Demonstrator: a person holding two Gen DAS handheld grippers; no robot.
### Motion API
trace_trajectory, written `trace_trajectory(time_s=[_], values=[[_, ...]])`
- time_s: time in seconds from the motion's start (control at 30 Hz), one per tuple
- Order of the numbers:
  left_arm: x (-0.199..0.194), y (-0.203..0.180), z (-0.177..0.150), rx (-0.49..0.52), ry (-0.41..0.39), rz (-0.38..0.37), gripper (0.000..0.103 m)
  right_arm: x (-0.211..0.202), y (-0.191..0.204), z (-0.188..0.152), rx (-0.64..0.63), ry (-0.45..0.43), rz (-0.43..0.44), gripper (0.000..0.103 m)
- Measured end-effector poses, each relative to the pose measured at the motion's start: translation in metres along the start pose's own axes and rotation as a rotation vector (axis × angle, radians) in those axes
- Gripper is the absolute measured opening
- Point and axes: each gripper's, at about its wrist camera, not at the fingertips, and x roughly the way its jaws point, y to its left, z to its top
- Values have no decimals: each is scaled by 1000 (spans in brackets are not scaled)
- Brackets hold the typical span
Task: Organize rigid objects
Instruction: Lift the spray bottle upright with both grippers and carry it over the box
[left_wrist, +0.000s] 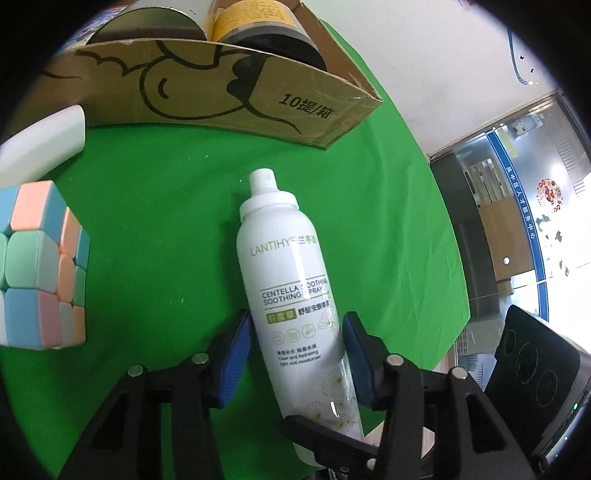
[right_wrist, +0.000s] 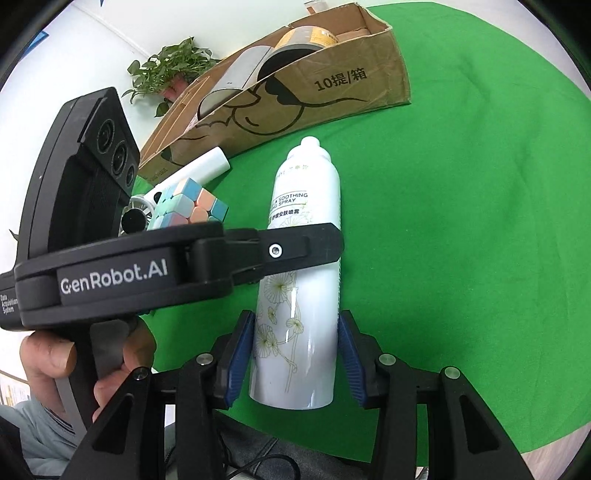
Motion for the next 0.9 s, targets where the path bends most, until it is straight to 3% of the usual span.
trace_trajectory(time_s=[0.17,0.63,0.9], values=[[-12,8,0,-27,-34,-35,47,-5,2,2,-20,-20,-14,43],[-86,-37,34,141,-253,-44,43,-47,33,46,-126,-189,-33,43],[-105,-43,65,160,-291,-55,43,-57,40,82,-167,-234,-44,43]])
